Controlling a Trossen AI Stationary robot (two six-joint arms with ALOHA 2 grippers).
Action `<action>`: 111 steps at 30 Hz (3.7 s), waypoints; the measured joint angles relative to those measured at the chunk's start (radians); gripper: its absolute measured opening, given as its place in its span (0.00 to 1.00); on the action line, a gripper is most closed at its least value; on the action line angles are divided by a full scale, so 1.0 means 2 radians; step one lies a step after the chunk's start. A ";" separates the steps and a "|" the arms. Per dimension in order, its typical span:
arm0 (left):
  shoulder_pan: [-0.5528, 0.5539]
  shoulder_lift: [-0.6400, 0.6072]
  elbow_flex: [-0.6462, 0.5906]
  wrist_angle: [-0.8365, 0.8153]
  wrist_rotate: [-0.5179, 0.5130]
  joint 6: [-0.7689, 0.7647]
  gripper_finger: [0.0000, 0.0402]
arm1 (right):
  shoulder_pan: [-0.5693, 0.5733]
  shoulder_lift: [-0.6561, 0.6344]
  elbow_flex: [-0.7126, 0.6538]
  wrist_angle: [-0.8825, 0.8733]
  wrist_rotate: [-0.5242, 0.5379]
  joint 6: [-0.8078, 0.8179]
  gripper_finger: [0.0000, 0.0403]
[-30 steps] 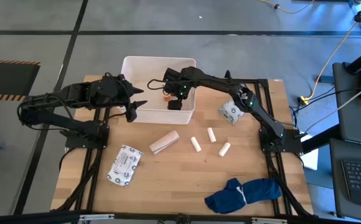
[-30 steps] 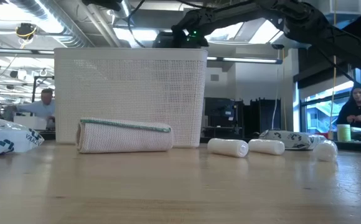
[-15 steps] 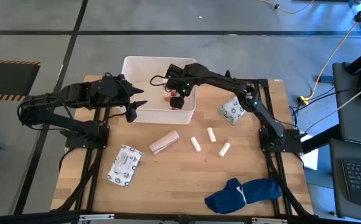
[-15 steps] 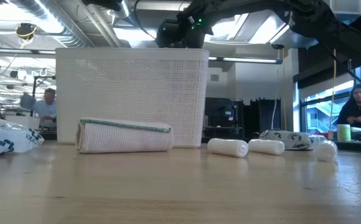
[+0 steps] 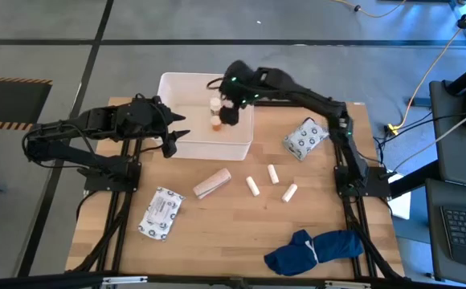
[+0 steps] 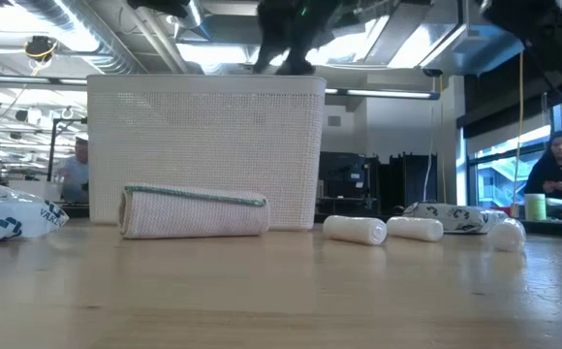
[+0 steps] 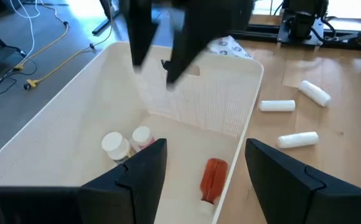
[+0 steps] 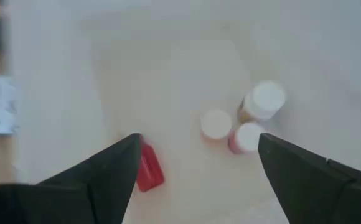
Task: Pick & place medical supplies in basket/bin
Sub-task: Put the top rolled gauze into the white bin
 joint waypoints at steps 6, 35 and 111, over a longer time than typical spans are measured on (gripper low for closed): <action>0.000 0.000 0.000 -0.012 0.000 0.000 0.53 | 0.028 -0.083 0.001 -0.029 0.000 0.079 0.80; -0.001 0.000 0.000 -0.040 0.025 -0.012 0.53 | 0.159 -0.172 -0.469 -0.067 0.086 0.366 0.56; -0.001 0.000 0.000 -0.078 0.027 -0.054 0.53 | 0.009 0.027 -0.099 0.251 0.006 -0.030 0.11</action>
